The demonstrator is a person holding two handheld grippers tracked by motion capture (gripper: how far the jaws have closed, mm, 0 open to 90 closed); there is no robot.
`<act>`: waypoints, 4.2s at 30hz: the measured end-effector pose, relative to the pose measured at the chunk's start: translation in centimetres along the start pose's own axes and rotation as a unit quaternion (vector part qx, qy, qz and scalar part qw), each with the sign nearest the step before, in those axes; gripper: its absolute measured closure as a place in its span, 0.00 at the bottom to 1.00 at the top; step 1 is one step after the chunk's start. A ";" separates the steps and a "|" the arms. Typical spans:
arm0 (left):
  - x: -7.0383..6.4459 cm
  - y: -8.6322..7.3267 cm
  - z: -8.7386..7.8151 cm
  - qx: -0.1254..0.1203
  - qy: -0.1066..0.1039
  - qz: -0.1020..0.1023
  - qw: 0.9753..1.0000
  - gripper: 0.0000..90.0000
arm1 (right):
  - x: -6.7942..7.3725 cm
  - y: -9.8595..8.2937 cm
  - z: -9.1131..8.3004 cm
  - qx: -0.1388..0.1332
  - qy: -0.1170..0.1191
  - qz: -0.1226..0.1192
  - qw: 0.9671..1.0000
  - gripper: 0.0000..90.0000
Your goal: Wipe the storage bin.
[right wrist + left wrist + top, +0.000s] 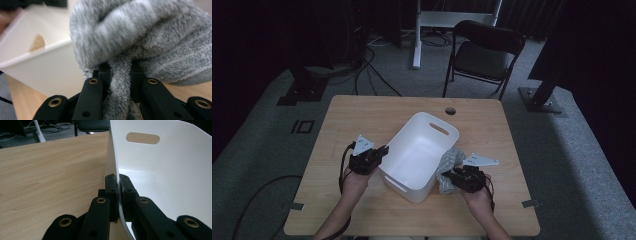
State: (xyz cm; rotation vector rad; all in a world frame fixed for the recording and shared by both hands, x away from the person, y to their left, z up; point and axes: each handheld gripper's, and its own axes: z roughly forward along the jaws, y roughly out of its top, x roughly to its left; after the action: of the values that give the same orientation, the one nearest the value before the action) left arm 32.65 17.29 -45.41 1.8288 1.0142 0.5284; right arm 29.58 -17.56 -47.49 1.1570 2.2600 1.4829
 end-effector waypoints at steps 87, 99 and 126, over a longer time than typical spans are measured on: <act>0.9 0.2 0.2 -0.002 0.043 0.001 0.999 0.97 | 1.0 -0.9 2.9 0.025 0.011 0.001 1.000 0.86; 0.9 0.2 0.2 -0.004 0.041 -0.007 0.999 0.97 | -0.1 -1.9 4.4 0.054 -0.002 0.008 0.999 0.86; 0.7 0.2 0.3 -0.005 0.062 -0.010 0.998 0.97 | 1.9 0.8 -1.8 -0.043 0.045 -0.003 0.998 0.86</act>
State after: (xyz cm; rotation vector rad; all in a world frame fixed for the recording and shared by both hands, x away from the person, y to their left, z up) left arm 33.29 17.68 -45.42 1.7928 1.1090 0.6393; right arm 27.76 -17.35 -45.48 1.0779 2.2300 1.6444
